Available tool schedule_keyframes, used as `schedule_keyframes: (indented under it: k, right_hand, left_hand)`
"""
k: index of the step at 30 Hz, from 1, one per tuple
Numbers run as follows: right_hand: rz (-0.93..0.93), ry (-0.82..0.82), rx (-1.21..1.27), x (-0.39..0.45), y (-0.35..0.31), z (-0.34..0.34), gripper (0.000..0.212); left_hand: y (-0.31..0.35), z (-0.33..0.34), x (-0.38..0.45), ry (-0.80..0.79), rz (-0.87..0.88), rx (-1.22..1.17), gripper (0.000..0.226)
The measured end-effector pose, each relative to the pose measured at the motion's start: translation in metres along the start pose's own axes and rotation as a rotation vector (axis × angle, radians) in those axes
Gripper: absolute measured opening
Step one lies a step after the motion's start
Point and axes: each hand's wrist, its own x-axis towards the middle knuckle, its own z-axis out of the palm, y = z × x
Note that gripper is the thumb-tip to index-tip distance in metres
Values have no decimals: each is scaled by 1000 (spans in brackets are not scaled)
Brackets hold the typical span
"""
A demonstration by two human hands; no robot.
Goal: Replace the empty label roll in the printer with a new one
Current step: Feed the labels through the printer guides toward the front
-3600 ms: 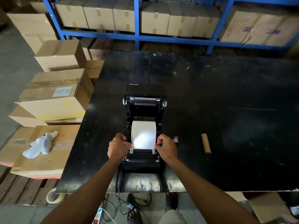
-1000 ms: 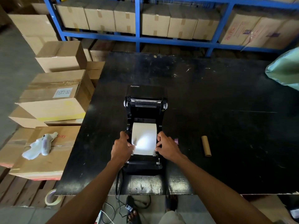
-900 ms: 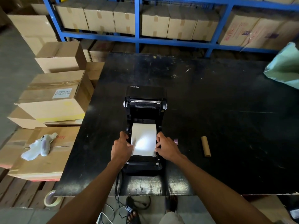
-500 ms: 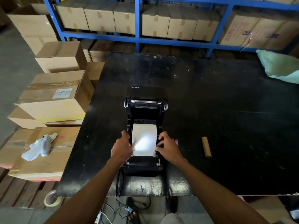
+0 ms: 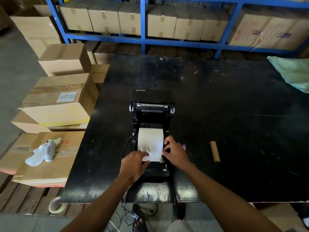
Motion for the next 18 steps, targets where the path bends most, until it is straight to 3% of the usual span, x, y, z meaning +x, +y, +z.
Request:
schedule_keyframes:
  k: [5,13,18]
  right_hand:
    - [-24,8,53,-5,4,1,36]
    - [-36,42,83,-13,8,7,36]
    - [55,112,170,-15,6,13,32]
  left_hand:
    - [-8,7,-12,-19,150,125,22]
    - [-10,6,-16,-13,202,102,26]
    - [-15,9,-20,-17,224,113,30]
